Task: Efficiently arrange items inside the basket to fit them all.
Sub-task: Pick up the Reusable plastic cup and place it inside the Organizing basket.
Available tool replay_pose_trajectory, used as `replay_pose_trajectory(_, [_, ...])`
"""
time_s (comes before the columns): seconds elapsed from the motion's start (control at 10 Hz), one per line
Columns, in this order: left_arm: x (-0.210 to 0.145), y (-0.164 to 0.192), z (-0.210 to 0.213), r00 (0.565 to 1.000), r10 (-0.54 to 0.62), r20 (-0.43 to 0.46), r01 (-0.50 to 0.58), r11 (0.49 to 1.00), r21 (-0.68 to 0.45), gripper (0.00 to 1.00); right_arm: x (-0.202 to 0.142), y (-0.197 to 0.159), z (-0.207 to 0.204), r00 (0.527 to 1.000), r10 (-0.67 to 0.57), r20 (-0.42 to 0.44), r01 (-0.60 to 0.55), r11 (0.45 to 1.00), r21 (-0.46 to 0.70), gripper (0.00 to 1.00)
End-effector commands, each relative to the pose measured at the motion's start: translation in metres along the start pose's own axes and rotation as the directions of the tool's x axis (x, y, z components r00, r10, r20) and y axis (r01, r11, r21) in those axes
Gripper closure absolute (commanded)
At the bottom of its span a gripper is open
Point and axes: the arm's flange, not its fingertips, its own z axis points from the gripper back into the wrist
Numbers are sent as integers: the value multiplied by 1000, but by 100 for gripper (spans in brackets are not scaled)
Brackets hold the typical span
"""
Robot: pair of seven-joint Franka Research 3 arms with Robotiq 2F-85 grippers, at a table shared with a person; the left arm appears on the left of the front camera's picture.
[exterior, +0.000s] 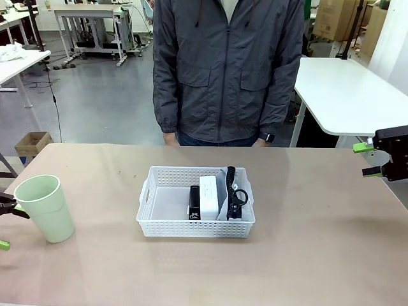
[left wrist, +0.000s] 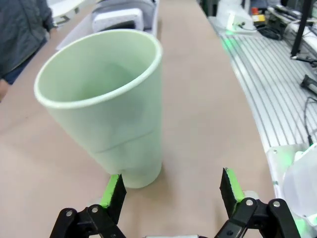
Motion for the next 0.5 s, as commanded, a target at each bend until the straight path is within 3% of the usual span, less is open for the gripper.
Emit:
replay_pose_trajectory(0.0, [-37,-10,-23,999,-34,5,33,994,102,0,-1,0,1,1000,5,1,-5,1000,10,0])
replay_pose_trajectory(0.4, [-44,0,-44,999,-33,-12,34,990,138,0,-1,0,1,1000,5,1,-5,1000,10,0])
